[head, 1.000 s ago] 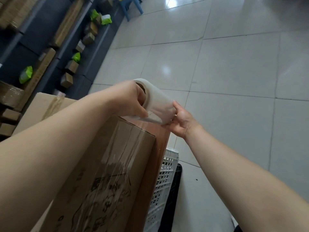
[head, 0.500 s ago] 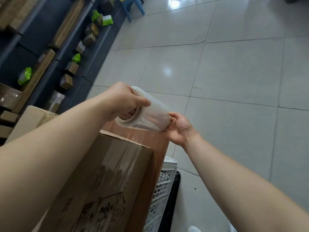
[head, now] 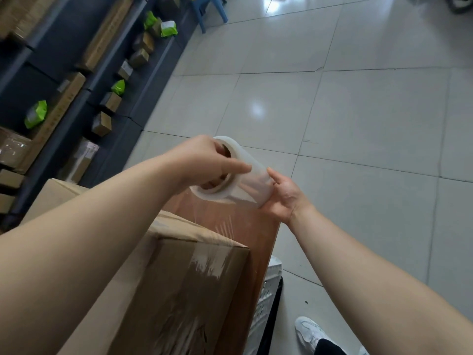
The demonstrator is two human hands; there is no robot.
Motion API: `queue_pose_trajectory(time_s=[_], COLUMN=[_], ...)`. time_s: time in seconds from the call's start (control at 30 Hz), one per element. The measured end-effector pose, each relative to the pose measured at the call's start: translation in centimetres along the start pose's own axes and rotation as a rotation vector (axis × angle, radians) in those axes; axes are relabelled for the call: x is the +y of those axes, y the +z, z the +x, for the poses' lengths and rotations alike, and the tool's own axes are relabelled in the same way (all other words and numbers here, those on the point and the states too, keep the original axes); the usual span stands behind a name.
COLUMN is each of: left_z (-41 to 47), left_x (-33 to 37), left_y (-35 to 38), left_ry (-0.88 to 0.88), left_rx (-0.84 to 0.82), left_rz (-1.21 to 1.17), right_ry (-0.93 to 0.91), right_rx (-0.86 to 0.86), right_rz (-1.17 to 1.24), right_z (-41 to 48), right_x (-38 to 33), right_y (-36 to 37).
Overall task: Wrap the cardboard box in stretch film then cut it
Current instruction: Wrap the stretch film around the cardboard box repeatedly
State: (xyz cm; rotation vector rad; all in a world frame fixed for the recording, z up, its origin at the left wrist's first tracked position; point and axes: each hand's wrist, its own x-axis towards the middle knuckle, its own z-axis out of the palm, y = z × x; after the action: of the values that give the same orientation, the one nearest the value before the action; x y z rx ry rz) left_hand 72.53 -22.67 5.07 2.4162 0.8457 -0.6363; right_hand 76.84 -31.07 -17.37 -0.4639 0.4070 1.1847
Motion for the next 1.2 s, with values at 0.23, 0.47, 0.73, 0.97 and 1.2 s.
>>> queue_pose_trajectory(time_s=[0.23, 0.47, 0.73, 0.97, 1.2], left_z=[2.2, 3.0, 2.7, 2.2, 3.3], left_x=[-0.3, -1.0, -1.8, -3.0, -2.7], left_y=[-0.2, -0.6, -0.2, -1.1, -1.8], left_ry=[-0.292, -0.418, -0.452, -0.507, -0.510], left_rx=[0.017, 0.014, 0.062, 0.009, 0.033], left_rz=[-0.534, -0.542, -0.417, -0.573, -0.772], right_ry=[0.070, 0.205, 0.388, 0.404, 0.371], right_rx=[-0.025, 0.073, 0.035, 0.009, 0.029], right_rz=[-0.012, -0.247, -0.476, -0.541, -0.602], right_z=[2.0, 4.5, 6.3, 6.5, 7.4], right_x=[0.1, -1.9, -1.3, -1.5, -3.1], right_y=[0.2, 2.2, 3.1, 3.4, 5.0])
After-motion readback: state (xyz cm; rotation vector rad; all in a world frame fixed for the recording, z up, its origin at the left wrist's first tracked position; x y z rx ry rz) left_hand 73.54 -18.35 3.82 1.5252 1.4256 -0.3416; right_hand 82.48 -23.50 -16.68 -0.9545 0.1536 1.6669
